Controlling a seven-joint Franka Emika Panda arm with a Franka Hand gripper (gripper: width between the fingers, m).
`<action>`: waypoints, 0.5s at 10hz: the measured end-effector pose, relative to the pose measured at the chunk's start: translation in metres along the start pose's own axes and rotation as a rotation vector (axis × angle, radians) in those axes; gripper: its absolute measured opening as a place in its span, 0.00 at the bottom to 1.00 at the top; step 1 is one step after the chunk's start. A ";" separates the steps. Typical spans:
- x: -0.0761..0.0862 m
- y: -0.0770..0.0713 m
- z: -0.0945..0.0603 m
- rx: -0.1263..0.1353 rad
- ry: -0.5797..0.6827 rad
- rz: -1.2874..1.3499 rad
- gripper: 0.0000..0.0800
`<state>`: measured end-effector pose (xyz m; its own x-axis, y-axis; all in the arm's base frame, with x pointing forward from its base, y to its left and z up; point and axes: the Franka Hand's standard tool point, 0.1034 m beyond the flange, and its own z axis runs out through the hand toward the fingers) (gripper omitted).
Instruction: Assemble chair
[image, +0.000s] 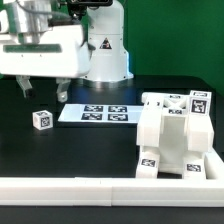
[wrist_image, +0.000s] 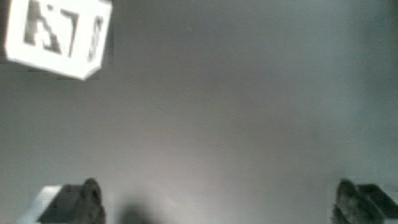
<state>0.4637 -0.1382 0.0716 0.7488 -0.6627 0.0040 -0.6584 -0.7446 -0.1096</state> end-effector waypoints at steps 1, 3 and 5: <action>0.003 -0.009 -0.005 0.011 0.022 0.050 0.81; 0.002 -0.007 -0.003 0.007 0.017 0.152 0.81; -0.008 0.015 0.010 0.007 0.006 0.314 0.81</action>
Offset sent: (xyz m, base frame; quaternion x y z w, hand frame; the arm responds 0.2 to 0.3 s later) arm 0.0000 0.0000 0.0000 0.0000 0.0000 0.1938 0.9810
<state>0.4488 -0.1436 0.0598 0.5084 -0.8607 -0.0256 -0.8570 -0.5028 -0.1131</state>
